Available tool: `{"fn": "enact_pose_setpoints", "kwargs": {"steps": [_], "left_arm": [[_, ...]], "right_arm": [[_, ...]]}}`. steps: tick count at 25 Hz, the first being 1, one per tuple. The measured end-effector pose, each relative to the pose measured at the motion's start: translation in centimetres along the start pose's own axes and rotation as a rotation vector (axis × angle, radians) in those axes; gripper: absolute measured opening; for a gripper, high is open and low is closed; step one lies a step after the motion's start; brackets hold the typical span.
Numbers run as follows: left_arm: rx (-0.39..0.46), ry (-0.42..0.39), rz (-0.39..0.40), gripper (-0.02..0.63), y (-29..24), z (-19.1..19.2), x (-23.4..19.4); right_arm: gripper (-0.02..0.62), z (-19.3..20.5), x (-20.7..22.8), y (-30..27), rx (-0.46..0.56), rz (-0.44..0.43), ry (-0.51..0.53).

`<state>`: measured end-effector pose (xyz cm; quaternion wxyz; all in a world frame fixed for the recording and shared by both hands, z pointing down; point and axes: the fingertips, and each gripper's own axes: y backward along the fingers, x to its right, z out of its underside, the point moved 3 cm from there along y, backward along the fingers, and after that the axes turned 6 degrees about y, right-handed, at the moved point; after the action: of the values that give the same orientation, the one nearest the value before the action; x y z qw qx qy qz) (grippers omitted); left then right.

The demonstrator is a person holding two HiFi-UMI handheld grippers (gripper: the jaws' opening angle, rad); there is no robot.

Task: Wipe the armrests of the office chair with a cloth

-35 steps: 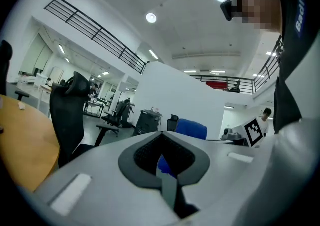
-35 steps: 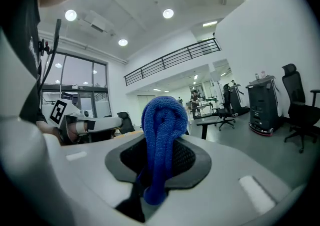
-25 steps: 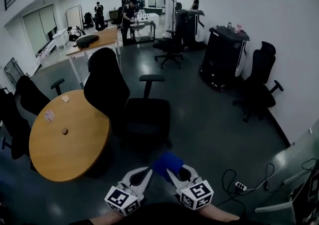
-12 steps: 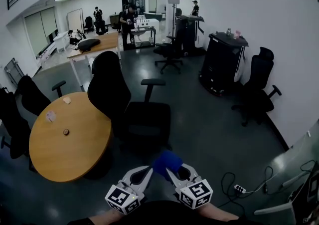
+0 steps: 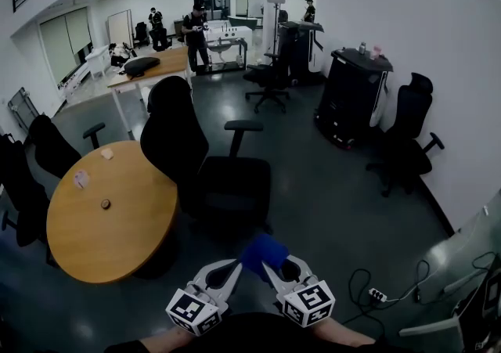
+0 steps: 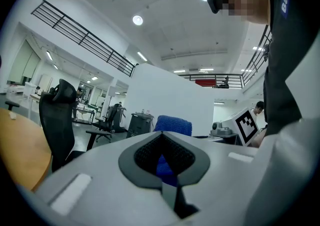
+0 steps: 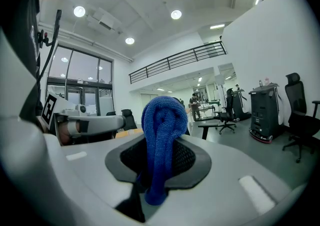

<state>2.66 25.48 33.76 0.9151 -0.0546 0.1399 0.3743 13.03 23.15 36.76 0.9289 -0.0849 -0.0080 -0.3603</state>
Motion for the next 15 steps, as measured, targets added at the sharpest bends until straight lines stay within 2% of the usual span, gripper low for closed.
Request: {"fn": "enact_pose_setpoints", "kwargs": {"steps": [15], "left_arm": [[-0.005, -0.005, -0.02, 0.017, 0.19, -0.33, 0.25]], "right_arm": [[0.1, 0.05, -0.12, 0.01, -0.002, -0.016, -0.002]]}}
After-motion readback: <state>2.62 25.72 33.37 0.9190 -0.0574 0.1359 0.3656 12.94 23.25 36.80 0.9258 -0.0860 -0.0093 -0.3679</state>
